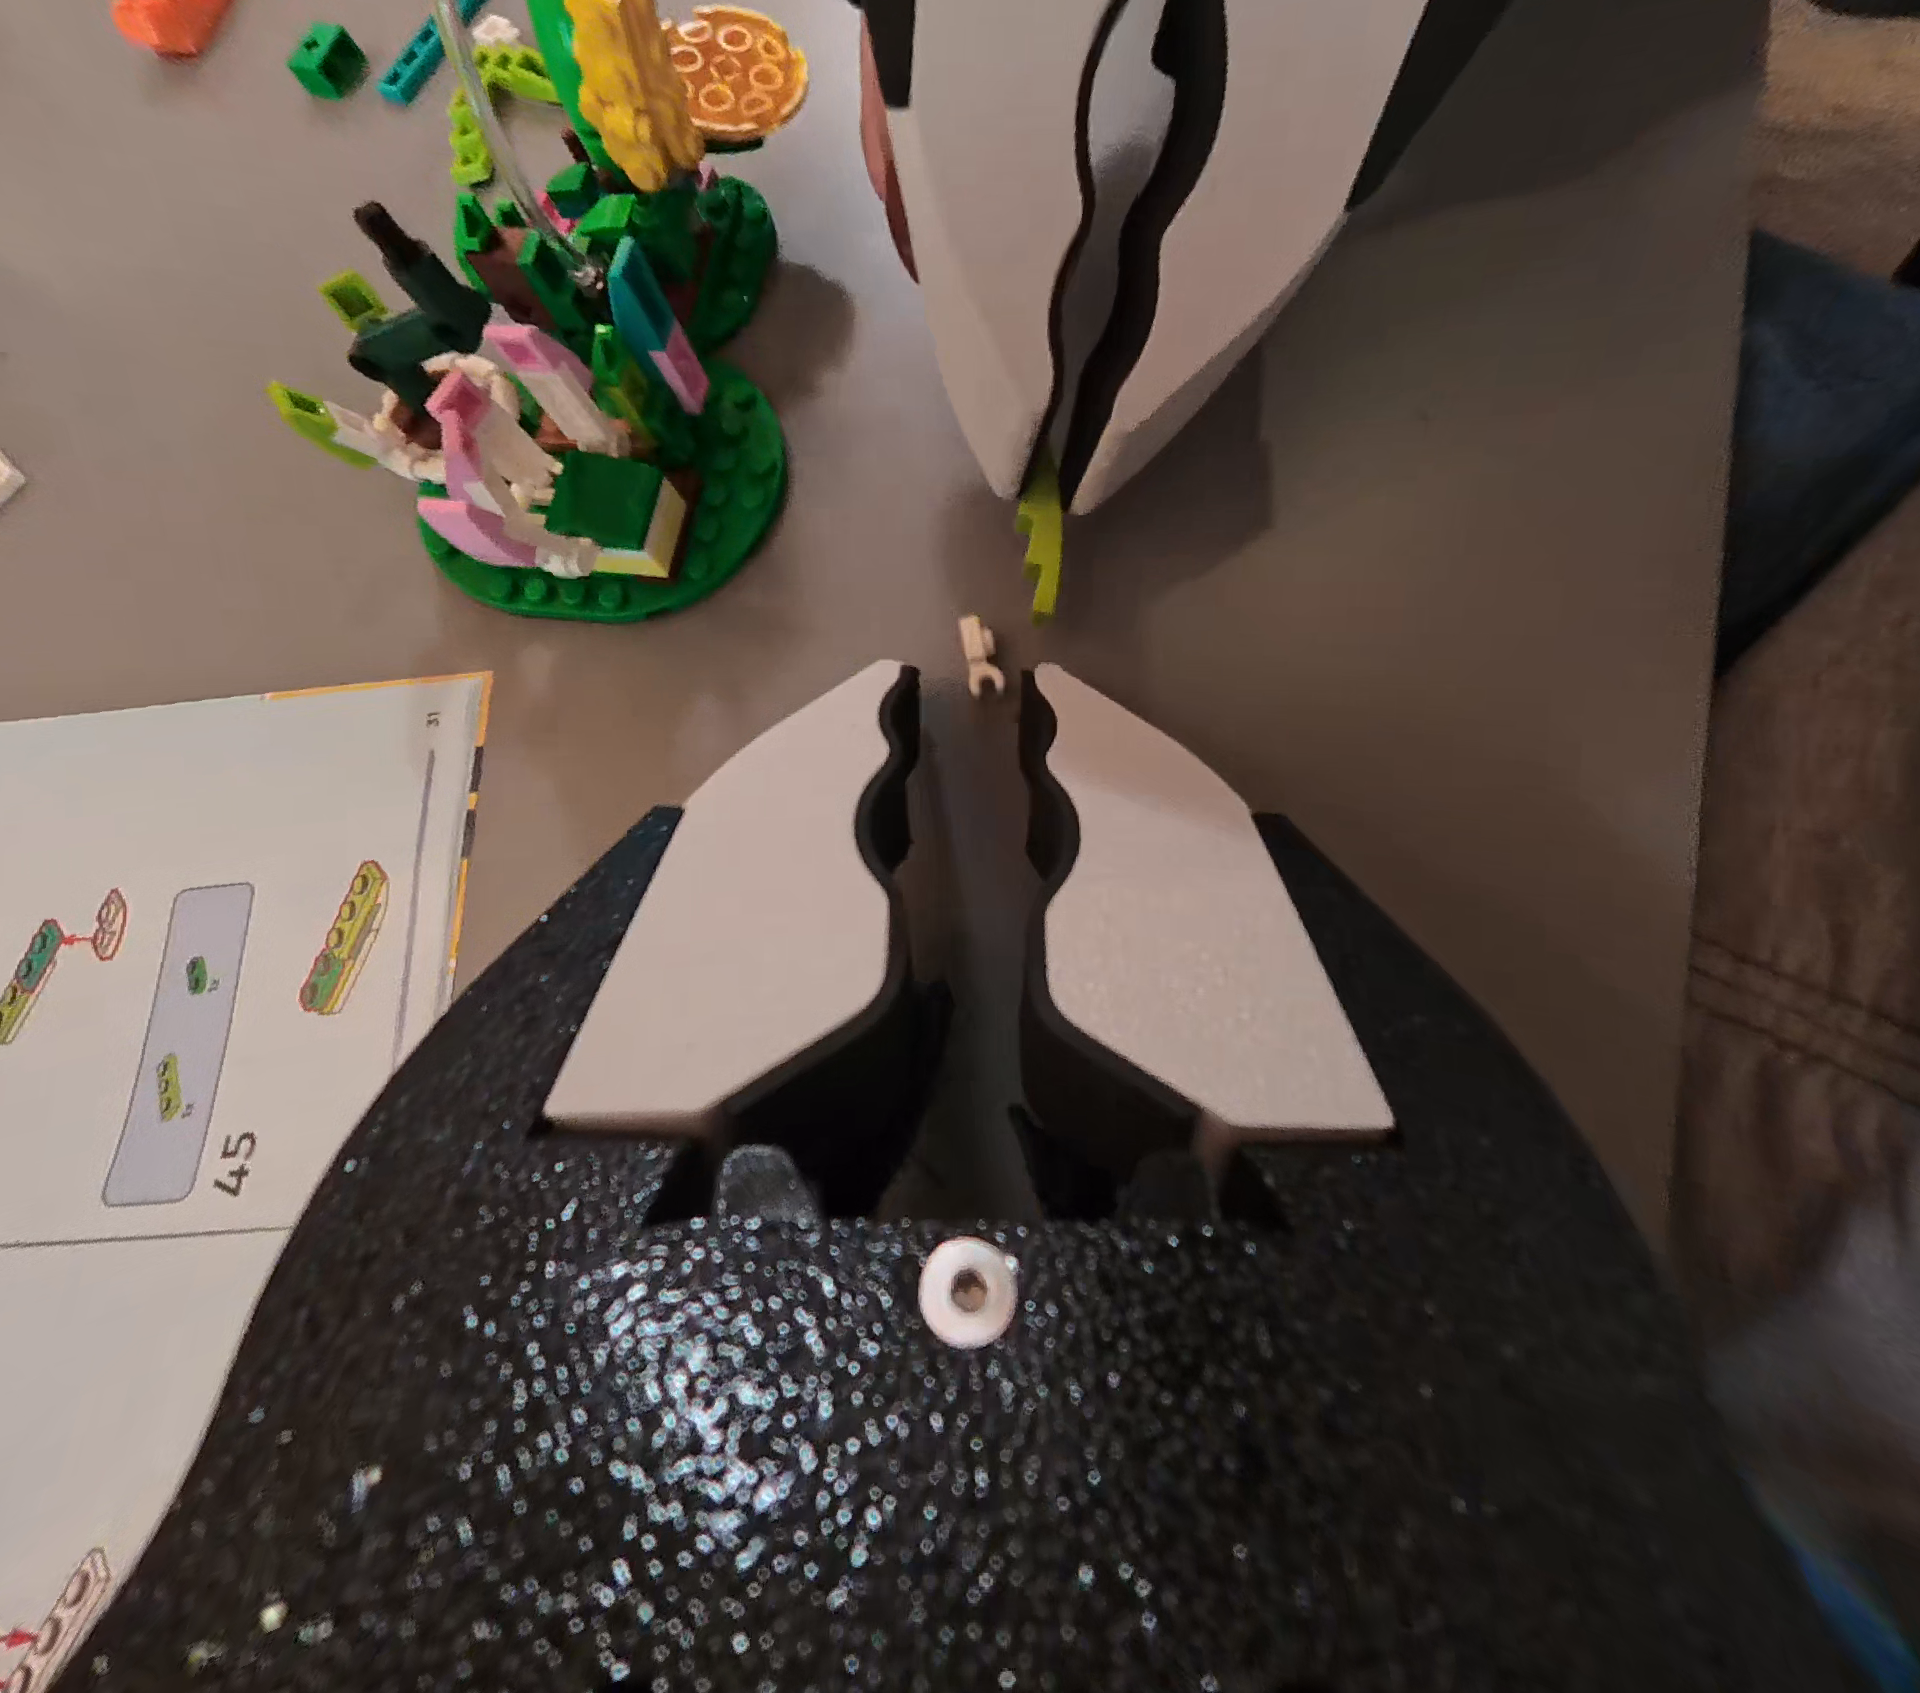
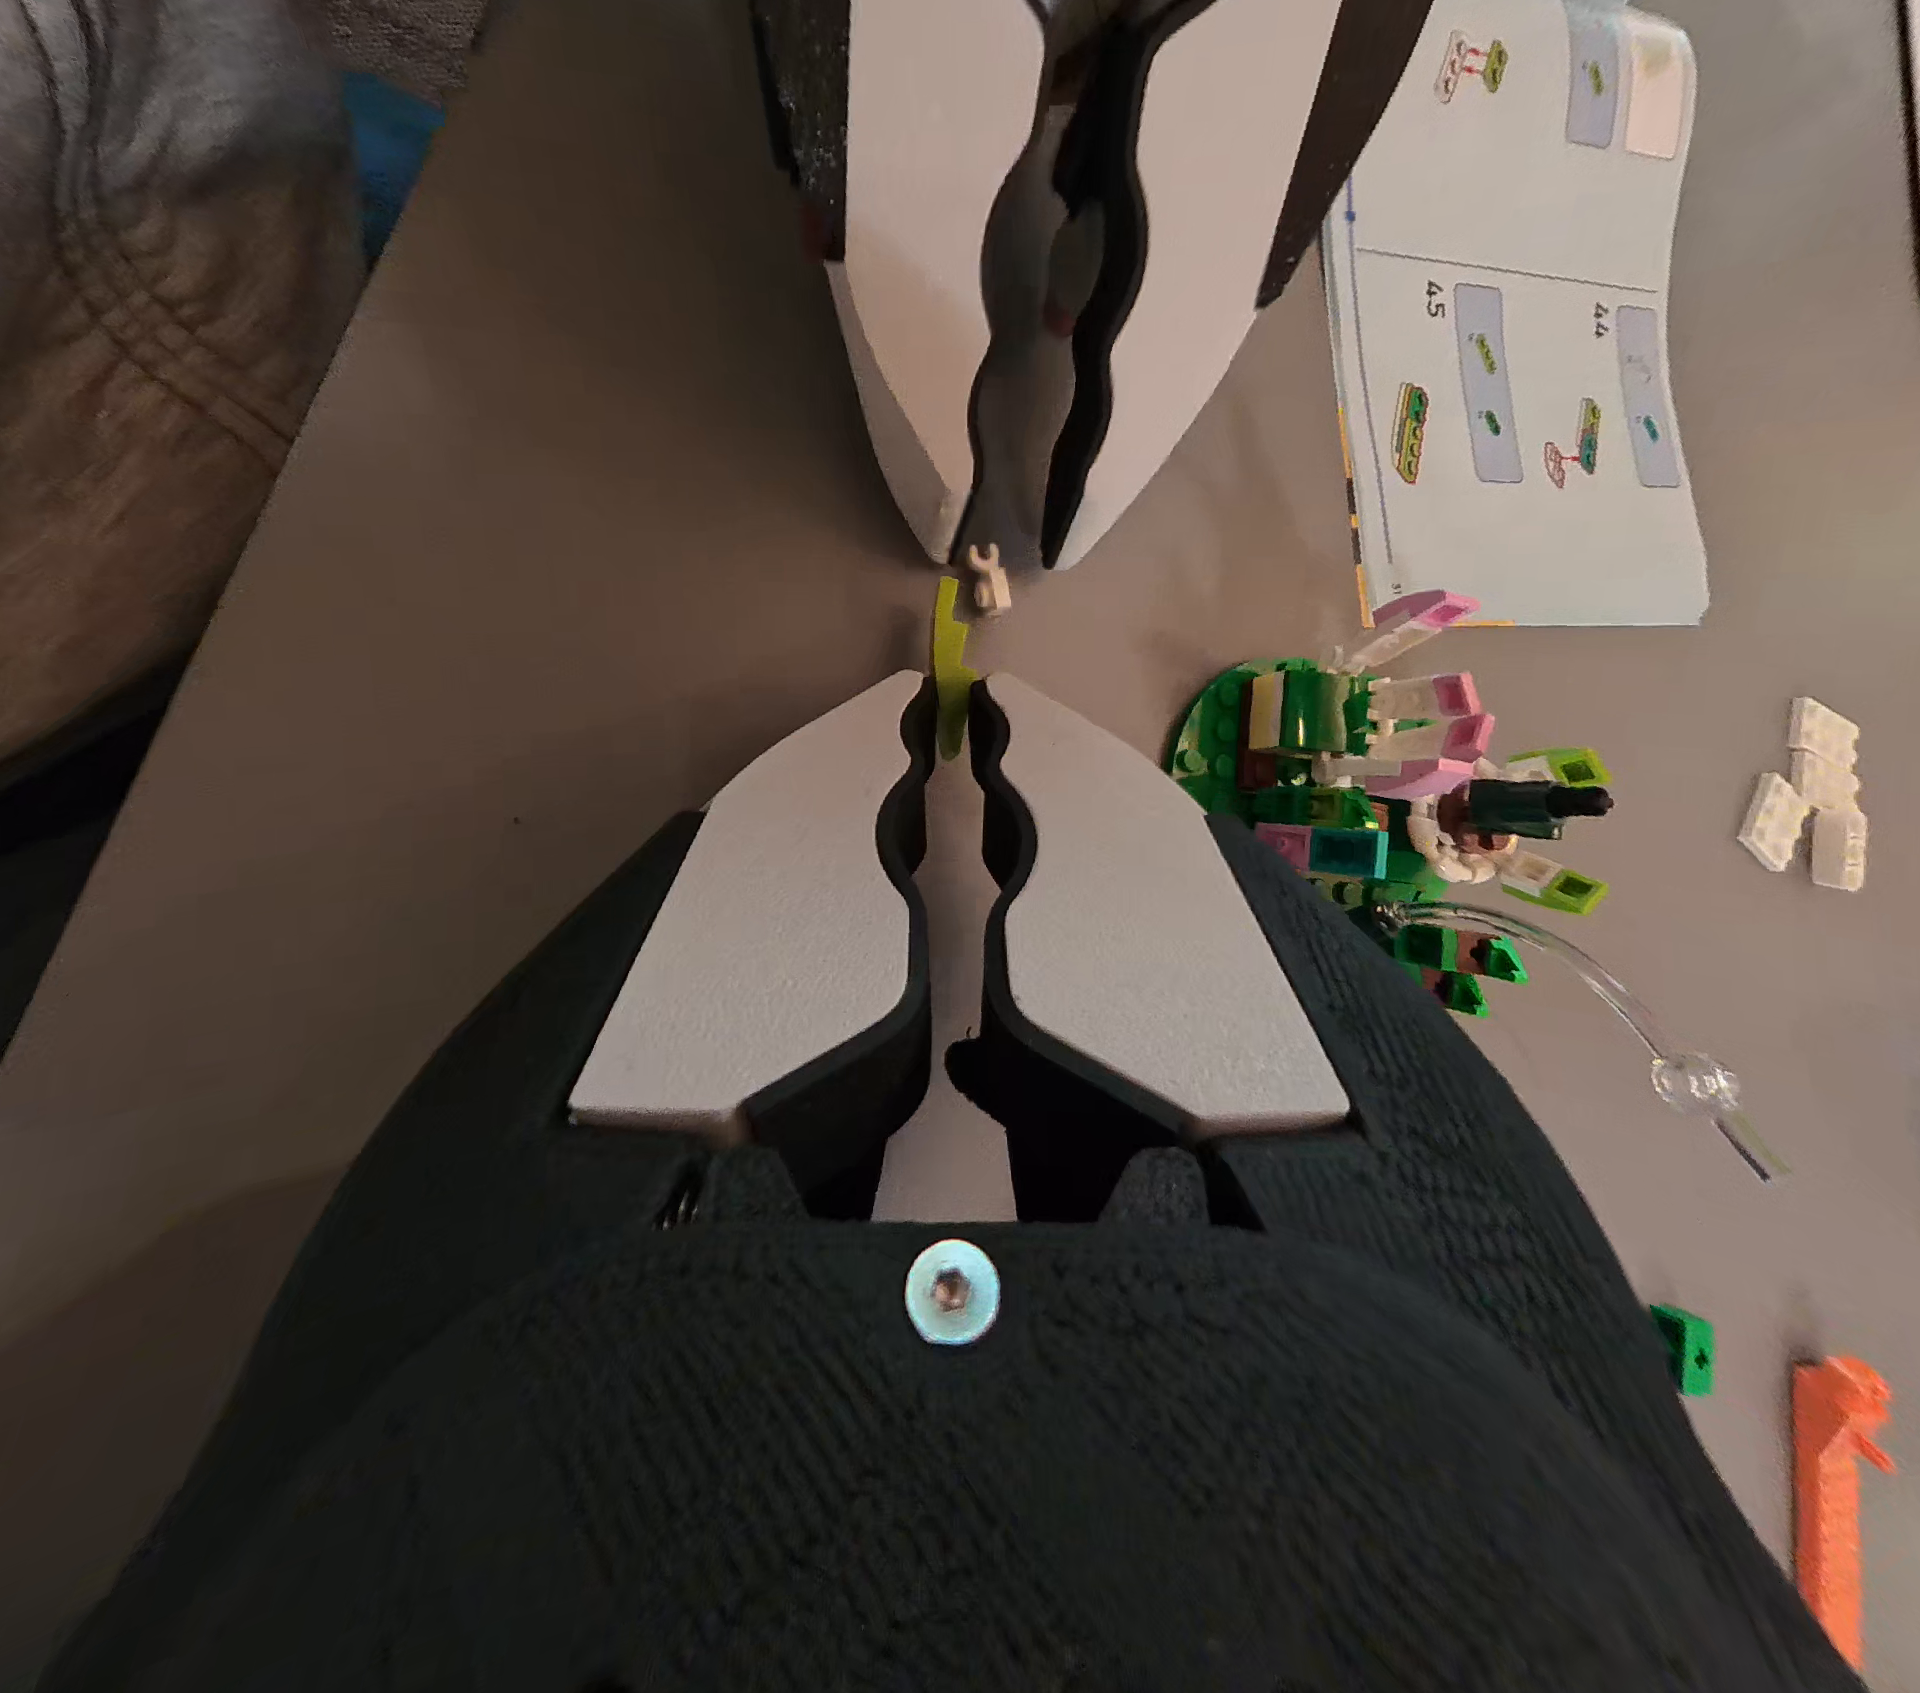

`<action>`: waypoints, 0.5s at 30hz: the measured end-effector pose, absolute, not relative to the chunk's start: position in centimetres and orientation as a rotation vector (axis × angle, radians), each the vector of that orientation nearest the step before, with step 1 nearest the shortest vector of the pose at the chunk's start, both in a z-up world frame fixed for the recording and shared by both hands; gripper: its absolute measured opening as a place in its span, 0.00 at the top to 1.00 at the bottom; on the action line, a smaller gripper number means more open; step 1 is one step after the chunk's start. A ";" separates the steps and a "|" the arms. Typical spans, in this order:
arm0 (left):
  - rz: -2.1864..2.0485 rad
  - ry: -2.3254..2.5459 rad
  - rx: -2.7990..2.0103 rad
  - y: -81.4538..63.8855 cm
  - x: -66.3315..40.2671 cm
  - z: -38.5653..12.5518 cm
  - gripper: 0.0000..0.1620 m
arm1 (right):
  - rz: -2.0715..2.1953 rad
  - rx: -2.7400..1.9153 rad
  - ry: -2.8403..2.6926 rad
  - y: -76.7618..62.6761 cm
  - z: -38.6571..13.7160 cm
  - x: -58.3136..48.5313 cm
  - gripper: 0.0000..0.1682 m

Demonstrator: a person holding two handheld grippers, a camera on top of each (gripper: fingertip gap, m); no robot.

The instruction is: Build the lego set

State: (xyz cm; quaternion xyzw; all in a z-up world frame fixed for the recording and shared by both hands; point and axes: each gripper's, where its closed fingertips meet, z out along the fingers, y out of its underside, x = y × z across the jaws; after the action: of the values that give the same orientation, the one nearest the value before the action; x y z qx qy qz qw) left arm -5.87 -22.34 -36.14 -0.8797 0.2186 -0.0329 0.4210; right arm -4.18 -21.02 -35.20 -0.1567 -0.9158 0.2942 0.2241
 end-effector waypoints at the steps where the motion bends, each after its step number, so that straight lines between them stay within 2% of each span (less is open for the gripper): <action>1: -0.093 0.542 -2.206 -22.2 -5.8 -36.1 0.89 | 0.814 -0.429 -2.536 -20.9 -35.3 -4.2 0.97; 11: -0.154 0.560 -2.222 -22.5 -5.5 -36.3 0.97 | 0.804 -0.373 -2.578 -20.9 -36.0 -4.3 0.97; 15: -0.152 0.558 -2.222 -22.4 -5.5 -36.3 0.97 | 0.812 -0.369 -2.582 -21.0 -36.1 -4.4 0.97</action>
State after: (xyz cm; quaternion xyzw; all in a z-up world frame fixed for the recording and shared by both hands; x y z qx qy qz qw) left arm -5.52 -22.42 -36.35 -0.8826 0.2218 -0.0603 0.4102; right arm -4.44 -20.99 -36.11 -0.1323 -0.9254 0.2909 0.2038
